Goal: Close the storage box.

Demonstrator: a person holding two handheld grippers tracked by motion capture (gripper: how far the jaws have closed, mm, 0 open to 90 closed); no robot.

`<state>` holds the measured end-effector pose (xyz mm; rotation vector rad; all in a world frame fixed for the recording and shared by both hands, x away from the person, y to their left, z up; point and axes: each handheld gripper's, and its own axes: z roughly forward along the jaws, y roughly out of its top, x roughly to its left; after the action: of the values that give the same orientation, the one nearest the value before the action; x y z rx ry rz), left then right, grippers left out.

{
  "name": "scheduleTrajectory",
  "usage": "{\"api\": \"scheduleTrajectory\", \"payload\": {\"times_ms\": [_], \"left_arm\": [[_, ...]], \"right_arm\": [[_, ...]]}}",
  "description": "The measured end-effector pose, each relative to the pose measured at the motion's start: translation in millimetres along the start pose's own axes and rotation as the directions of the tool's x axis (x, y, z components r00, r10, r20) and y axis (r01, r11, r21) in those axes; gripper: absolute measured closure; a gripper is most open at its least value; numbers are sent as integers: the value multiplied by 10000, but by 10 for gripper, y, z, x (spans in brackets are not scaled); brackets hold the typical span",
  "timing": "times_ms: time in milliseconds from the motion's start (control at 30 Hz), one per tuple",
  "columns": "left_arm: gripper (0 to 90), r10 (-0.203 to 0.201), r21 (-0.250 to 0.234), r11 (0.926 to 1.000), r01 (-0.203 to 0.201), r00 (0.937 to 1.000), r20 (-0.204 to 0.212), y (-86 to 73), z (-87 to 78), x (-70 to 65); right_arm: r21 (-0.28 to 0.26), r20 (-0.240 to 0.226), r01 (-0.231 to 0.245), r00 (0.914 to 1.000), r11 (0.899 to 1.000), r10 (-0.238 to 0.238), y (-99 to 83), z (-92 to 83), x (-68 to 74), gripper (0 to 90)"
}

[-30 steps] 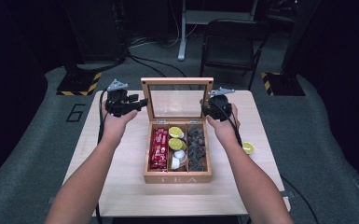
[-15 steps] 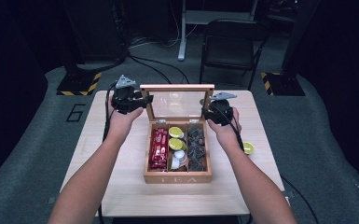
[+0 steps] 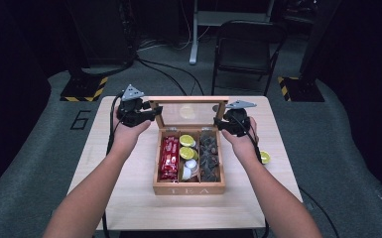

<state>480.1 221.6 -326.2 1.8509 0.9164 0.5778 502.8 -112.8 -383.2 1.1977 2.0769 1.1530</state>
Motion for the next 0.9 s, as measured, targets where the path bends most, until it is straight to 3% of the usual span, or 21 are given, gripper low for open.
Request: {"api": "scheduleTrajectory", "payload": {"times_ms": [167,300,467,600,733,900], "left_arm": [[561,58,-26,10000,-58,9997,229,-53,-44,-15],[541,59,8,10000,-59,9994,336,-102,-96,-64],[524,360,168,9992,-370,9979,541,-168,-178,-130],[513,455,150,9988,-465,9969,636,-217,-219,-171],[493,482,64,9988,-487,9964,704,-293,-268,-237],[479,1264,71,9919,-1271,9898,659,-456,-340,-348]], "right_arm": [[-14,-165,27,9999,10000,-27,-25,-71,5,513],[-315,-374,134,9992,9994,-145,-16,-195,7,494],[-496,-606,355,9974,9981,-385,-64,-333,23,480],[-724,-890,266,9955,9970,-331,-104,-446,51,474],[-1060,-1066,503,9924,9931,-617,-140,-596,93,464],[-1267,-1373,770,9860,9890,-943,-254,-775,176,452]]}}
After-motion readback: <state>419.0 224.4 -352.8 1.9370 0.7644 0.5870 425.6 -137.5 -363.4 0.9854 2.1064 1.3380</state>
